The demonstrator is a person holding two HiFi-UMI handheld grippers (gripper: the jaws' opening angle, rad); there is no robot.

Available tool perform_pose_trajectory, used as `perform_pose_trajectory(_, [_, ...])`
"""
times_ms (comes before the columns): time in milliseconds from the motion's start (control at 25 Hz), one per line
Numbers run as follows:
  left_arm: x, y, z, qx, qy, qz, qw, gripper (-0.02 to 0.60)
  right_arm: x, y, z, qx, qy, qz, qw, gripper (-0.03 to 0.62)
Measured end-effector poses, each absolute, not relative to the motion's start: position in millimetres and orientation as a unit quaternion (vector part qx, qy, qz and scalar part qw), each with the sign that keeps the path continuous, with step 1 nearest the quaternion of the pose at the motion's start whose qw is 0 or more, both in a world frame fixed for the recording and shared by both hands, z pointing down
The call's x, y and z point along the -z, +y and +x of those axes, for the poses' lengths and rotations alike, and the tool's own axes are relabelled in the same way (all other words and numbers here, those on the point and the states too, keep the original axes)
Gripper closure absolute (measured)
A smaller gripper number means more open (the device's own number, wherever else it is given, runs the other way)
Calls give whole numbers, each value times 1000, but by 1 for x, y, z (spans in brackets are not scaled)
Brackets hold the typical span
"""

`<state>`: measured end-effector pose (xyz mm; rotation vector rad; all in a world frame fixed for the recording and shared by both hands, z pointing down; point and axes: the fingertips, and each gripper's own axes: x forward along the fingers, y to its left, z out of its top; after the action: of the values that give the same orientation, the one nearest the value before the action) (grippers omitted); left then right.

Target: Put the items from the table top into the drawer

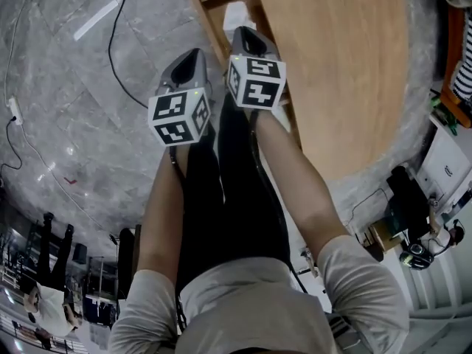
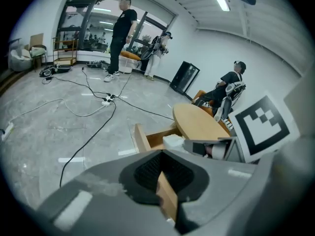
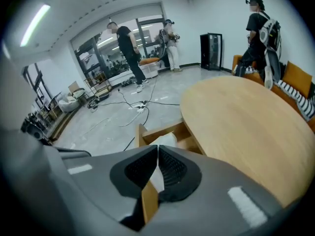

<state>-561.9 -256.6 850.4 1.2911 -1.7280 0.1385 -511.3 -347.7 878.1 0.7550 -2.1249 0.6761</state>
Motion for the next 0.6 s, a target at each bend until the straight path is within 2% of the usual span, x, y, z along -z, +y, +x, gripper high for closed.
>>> perform_pose_trajectory(600, [-866,-257,-572,-56,-701,513,493,561,-908,-357,-555,-296,-830,302,364,576])
